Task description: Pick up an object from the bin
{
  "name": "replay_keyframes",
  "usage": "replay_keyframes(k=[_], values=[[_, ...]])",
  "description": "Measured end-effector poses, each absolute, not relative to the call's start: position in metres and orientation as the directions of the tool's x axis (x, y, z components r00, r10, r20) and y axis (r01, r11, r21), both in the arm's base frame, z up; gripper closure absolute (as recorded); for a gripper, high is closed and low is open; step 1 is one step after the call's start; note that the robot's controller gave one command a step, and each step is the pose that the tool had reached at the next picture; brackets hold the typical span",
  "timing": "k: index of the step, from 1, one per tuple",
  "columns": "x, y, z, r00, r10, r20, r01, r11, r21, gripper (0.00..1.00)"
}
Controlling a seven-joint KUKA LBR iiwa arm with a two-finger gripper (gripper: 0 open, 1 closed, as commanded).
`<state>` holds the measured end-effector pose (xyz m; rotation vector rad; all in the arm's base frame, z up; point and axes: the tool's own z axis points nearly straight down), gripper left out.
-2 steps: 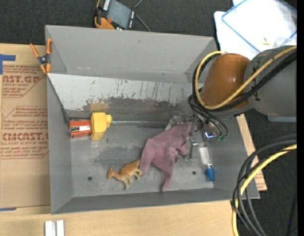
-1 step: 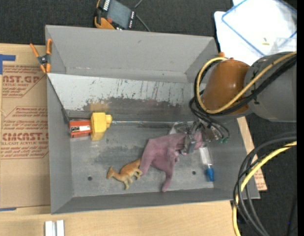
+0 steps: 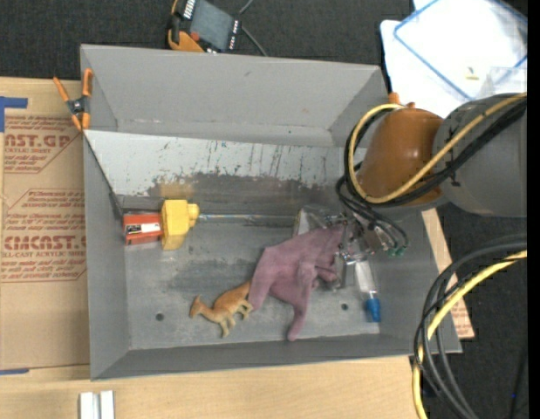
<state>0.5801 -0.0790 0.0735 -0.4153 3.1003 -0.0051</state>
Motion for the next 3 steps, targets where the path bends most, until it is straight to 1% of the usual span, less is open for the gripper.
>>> replay_keyframes(k=[1, 2, 3], values=[[0.583, -0.079, 0.076, -0.965, -0.262, -0.023, -0.262, 0.965, -0.008, 1.0], [0.583, -0.079, 0.076, -0.965, -0.262, -0.023, -0.262, 0.965, -0.008, 1.0], [0.574, -0.075, 0.167, -0.967, -0.254, -0.019, -0.254, 0.967, -0.006, 1.0]])
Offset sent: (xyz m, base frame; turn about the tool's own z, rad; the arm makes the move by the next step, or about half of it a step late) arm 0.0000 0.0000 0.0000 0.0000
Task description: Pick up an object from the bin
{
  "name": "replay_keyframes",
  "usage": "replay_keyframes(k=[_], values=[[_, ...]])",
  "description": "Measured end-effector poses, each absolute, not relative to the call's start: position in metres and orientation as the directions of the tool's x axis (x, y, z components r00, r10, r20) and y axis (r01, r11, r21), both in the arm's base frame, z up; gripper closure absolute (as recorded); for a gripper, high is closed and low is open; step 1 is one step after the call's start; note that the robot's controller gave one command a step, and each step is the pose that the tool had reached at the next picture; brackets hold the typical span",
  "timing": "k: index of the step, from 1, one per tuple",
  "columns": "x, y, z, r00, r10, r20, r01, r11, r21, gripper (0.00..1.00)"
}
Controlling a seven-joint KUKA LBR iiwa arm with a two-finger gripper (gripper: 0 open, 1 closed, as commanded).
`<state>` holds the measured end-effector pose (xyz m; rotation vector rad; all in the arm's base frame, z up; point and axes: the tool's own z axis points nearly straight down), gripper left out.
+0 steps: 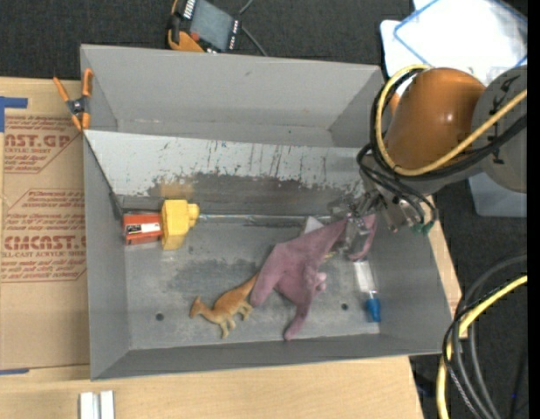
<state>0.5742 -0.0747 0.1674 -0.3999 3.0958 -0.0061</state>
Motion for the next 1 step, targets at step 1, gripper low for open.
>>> replay_keyframes(k=[1], values=[[0.5713, -0.0779, 0.2471, -0.967, -0.253, -0.023, -0.253, 0.967, -0.008, 1.0]])
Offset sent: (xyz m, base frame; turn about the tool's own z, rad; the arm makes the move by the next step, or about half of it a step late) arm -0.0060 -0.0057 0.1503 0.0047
